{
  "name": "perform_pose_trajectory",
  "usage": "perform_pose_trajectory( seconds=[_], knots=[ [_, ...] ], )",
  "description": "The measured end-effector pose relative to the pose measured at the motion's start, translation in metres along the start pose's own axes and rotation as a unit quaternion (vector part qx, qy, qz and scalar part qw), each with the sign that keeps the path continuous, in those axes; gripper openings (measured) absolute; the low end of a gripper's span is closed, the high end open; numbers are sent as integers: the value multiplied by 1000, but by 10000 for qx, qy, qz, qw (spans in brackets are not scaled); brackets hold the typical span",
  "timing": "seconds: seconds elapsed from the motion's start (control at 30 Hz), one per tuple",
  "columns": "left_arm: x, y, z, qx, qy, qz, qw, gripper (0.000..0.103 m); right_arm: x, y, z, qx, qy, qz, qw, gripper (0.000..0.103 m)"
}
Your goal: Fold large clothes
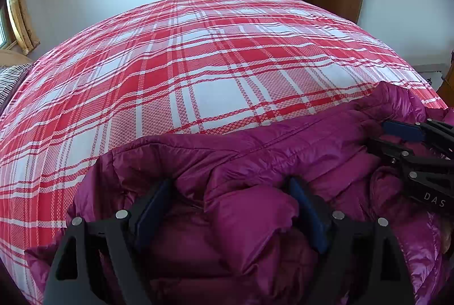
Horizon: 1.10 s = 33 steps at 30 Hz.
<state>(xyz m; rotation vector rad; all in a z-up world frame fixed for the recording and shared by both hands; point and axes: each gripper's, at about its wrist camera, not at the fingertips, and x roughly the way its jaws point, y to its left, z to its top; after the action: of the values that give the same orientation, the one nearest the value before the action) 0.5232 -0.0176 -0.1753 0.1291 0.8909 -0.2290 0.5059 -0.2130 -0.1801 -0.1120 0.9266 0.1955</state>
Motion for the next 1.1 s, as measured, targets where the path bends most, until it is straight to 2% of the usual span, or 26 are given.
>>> perform_pose_trajectory(
  seconds=[0.47,0.7,0.8,0.87,0.9,0.97,1.03,1.1],
  knots=[
    [0,1,-1,-16,-23,-30,10000,86,0,-2,-1,50,-37,38,10000,49],
    [2,-1,2,5,31,131,9999,91,1,0,1,44,-5,16,10000,50],
    [-4,-3,8,58,120,267,9996,91,-4,1,5,-45,56,79,9999,53],
    [-23,-7,12,103,53,476,9988,91,-21,-4,4,90,139,152,9997,58],
    [-42,-7,13,74,-110,355,9993,91,-35,-5,2,159,106,234,9995,62],
    [-79,-8,7,36,-394,145,9991,91,-69,-5,-7,126,-49,309,9994,83],
    [-120,-8,-10,16,-602,13,9982,91,-101,-4,-20,22,-194,432,9989,89],
    [-162,-7,-44,-5,-801,-123,9967,91,-137,-7,-44,23,-179,628,9979,91]
  ],
)
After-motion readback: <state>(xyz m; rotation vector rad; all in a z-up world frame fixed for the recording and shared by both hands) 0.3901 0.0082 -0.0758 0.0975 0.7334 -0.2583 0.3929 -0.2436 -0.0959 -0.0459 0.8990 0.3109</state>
